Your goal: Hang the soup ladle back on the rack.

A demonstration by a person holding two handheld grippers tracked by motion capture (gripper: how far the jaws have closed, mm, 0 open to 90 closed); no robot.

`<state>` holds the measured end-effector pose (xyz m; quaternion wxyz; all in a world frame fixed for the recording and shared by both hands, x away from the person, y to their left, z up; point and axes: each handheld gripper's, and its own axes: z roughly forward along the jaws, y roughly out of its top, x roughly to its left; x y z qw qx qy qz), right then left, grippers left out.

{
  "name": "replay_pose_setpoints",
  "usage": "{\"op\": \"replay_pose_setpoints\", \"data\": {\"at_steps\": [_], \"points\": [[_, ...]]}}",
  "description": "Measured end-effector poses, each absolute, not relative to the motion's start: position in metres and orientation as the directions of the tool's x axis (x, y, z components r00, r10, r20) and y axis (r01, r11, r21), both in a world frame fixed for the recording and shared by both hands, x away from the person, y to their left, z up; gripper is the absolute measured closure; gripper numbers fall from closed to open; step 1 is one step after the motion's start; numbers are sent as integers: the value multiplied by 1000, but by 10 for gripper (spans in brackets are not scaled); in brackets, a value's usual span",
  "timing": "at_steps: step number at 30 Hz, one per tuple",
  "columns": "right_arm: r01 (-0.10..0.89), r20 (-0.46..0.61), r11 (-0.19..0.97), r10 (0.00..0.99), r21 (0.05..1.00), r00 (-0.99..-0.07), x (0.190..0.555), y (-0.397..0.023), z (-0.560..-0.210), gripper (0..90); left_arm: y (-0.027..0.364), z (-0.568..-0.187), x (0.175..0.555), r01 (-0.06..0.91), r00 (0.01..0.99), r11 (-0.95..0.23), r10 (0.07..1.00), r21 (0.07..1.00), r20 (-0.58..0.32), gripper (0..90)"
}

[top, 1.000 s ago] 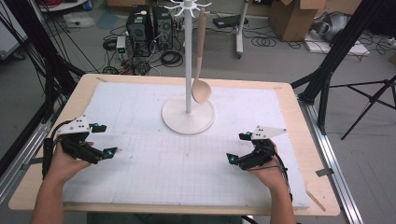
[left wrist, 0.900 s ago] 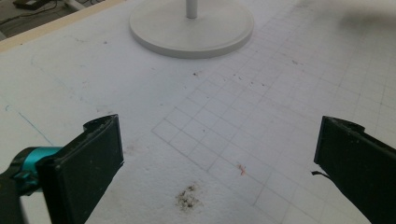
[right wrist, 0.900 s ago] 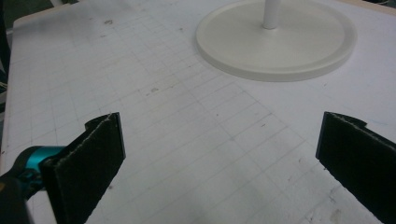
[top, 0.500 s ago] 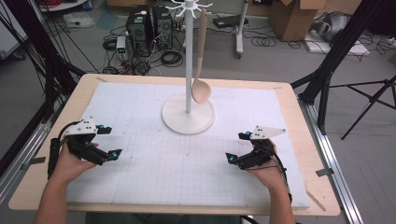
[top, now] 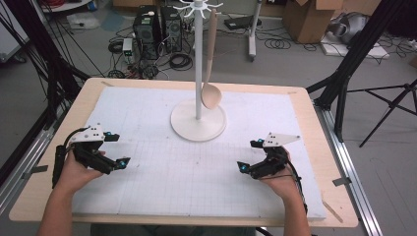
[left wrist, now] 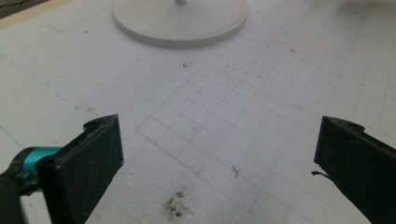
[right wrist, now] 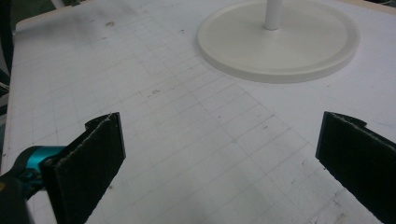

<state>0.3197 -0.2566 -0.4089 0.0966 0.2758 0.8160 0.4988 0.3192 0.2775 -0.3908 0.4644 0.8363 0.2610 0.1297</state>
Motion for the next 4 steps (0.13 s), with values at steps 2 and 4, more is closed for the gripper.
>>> {"op": "replay_pose_setpoints", "data": {"at_steps": [2, 4], "points": [[350, 113, 352, 547, 868, -830, 320, -257, -409, 0, 277, -390, 319, 313, 833, -436, 553, 844, -23, 16], [353, 117, 351, 546, 867, -830, 319, -257, -409, 0, 277, -391, 320, 315, 834, -438, 552, 842, -25, 16]]}}
